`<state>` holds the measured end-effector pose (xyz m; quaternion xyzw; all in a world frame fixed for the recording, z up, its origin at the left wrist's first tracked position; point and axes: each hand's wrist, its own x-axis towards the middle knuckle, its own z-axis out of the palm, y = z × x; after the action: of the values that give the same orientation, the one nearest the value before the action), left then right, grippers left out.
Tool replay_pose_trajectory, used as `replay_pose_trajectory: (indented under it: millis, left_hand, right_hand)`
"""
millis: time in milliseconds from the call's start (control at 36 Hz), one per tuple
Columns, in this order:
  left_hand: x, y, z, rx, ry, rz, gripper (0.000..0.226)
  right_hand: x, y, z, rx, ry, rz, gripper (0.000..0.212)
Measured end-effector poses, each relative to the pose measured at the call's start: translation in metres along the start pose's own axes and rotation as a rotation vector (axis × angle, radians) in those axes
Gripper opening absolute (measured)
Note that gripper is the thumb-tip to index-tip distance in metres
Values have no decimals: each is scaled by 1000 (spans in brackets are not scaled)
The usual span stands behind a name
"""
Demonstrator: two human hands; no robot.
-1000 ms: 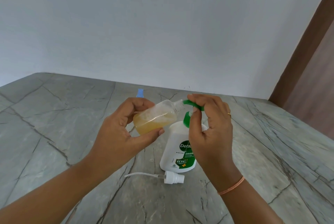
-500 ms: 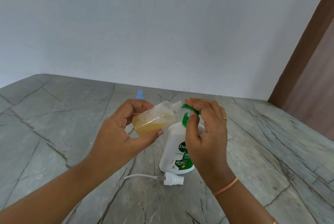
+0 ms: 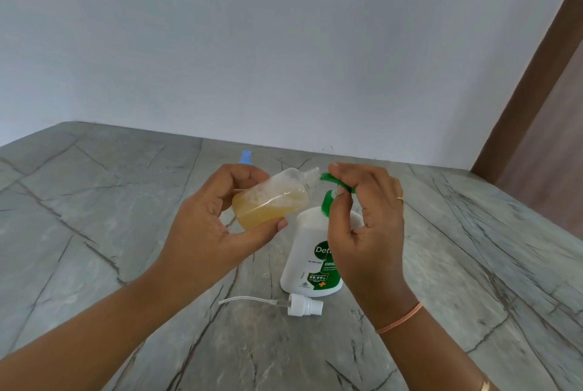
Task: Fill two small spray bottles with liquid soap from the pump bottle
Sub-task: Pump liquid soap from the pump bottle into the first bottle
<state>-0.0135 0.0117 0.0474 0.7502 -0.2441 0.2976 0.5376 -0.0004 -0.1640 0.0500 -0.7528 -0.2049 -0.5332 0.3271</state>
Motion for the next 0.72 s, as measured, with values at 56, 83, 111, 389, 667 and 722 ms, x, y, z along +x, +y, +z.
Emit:
replay_pose_trajectory:
  millis: [56, 83, 111, 389, 667, 722]
  left_hand:
    - [0, 0, 0, -3, 3, -8, 44]
    - [1, 0, 0, -3, 3, -9, 44]
    - [1, 1, 0, -3, 2, -7, 44]
    - [0, 1, 1, -10, -7, 3, 45]
    - [0, 1, 1, -1, 0, 11, 45]
    - [1, 1, 0, -1, 3, 7, 45]
  right_hand:
    - [-1, 0, 1, -1, -1, 7, 28]
    - [-1, 0, 1, -1, 0, 9, 28]
    - [-1, 0, 1, -1, 1, 12, 28]
    - [7, -4, -5, -16, -17, 30, 27]
    - [0, 0, -1, -2, 3, -13, 27]
    - [-2, 2, 1, -2, -3, -10, 27]
